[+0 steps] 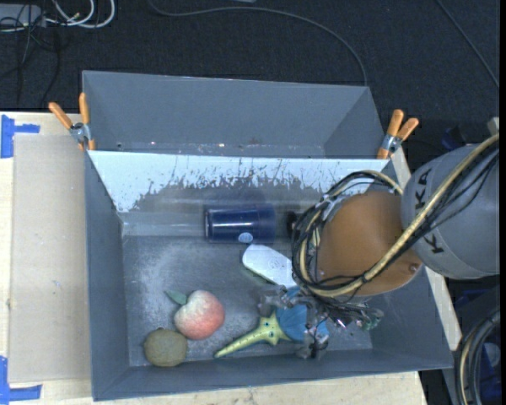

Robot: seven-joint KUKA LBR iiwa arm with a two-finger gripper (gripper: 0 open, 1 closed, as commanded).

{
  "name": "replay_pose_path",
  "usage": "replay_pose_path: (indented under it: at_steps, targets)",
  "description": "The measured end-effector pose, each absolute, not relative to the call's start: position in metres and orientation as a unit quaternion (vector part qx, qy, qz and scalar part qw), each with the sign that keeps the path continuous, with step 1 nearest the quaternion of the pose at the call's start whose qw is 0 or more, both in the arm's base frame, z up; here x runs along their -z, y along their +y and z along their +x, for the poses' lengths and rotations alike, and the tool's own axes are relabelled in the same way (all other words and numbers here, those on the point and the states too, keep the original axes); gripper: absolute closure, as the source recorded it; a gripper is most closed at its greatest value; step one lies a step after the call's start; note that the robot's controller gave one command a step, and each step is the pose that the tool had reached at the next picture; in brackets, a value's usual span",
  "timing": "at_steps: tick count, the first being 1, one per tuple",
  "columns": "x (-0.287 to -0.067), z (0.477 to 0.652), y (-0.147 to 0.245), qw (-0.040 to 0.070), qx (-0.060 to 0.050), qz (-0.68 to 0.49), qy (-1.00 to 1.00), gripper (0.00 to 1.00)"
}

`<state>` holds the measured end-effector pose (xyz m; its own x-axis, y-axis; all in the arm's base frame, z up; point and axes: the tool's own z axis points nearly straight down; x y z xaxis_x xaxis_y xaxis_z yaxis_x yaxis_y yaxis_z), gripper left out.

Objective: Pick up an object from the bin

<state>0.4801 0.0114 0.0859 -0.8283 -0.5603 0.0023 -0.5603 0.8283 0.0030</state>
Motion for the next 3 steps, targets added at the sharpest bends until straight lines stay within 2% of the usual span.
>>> replay_pose_path:
  at_steps: [1, 3]
  targets:
    - [-0.0736, 0.4767, 0.0056, -0.012, -0.001, 0.376, -0.927, 1.0]
    - [-0.0766, 0.4765, 0.0059, -0.012, -0.001, 0.375, -0.927, 1.0]
